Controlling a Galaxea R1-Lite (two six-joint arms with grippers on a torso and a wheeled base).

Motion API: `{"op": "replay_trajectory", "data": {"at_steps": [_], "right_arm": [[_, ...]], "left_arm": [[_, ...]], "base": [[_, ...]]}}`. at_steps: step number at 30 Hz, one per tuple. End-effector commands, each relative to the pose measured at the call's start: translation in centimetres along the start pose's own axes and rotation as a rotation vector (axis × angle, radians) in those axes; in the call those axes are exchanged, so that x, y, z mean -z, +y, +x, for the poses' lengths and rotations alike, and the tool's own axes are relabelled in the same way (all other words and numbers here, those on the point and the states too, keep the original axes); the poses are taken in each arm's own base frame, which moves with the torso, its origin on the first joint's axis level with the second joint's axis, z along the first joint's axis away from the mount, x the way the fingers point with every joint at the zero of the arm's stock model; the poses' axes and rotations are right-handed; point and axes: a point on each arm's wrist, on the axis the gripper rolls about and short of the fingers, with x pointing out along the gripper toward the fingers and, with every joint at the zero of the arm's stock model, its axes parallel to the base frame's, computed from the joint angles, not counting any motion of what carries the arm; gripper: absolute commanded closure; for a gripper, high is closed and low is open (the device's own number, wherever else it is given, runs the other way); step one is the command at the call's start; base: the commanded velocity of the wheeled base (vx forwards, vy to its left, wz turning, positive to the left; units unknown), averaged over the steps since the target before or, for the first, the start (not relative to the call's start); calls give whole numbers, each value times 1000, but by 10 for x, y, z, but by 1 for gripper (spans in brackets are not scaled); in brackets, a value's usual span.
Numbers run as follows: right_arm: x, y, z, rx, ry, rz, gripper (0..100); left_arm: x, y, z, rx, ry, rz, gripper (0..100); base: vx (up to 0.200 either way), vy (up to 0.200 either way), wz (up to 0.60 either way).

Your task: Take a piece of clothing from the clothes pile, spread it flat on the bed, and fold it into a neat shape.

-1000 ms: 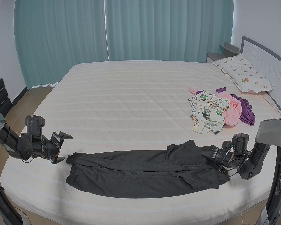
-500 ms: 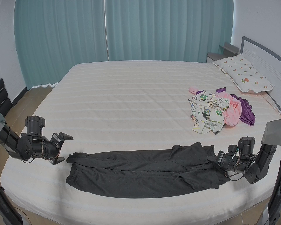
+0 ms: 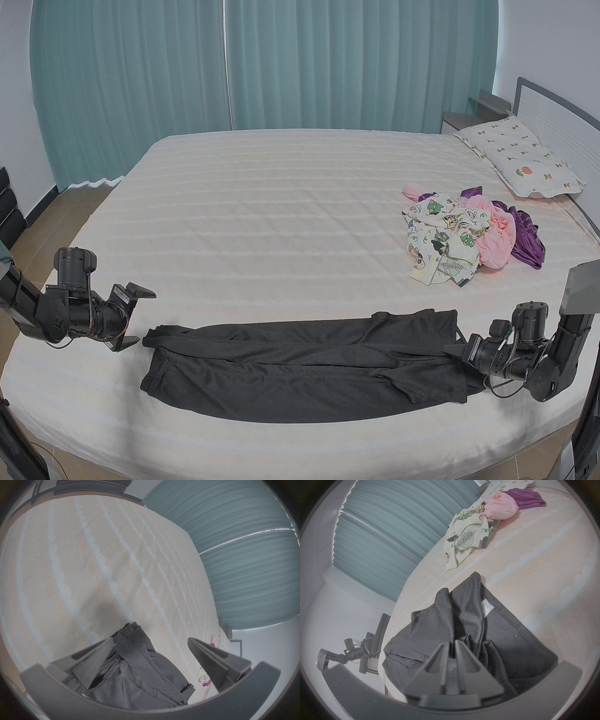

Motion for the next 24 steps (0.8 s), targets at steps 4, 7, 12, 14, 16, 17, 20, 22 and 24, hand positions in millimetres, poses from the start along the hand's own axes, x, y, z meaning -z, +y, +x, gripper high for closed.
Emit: {"op": "replay_trajectory", "data": {"at_steps": [4,7,12,14,16,17,20,22,24], "right_arm": [[0,1,-3,-2,-9,11,0],[0,4,-10,-10,-37,3,0],[4,0,-20,7,-49,35,0],[5,-1,-22,11,-61,86,0],[2,0,-24,26,-93,135,0],[2,0,-24,35,-108,149,0],[1,0,-24,56,-133,159,0],[0,2,-25,56,-142,157,0],[-2,4,-28,49,-153,156,0]], "left_arm": [[0,1,1,-6,1,0,0],[0,0,-2,-6,-7,8,0],[8,3,-4,-36,16,46,0],[14,5,-1,-84,36,68,0],[18,4,2,-115,39,75,0],[19,4,3,-125,35,80,0],[24,5,9,-156,24,90,0],[27,6,17,-170,25,97,0],[25,5,22,-178,17,93,0]], "base": [[0,0,0],[0,0,0],[0,0,0],[0,0,0],[0,0,0],[0,0,0],[0,0,0],[0,0,0],[0,0,0]]}}
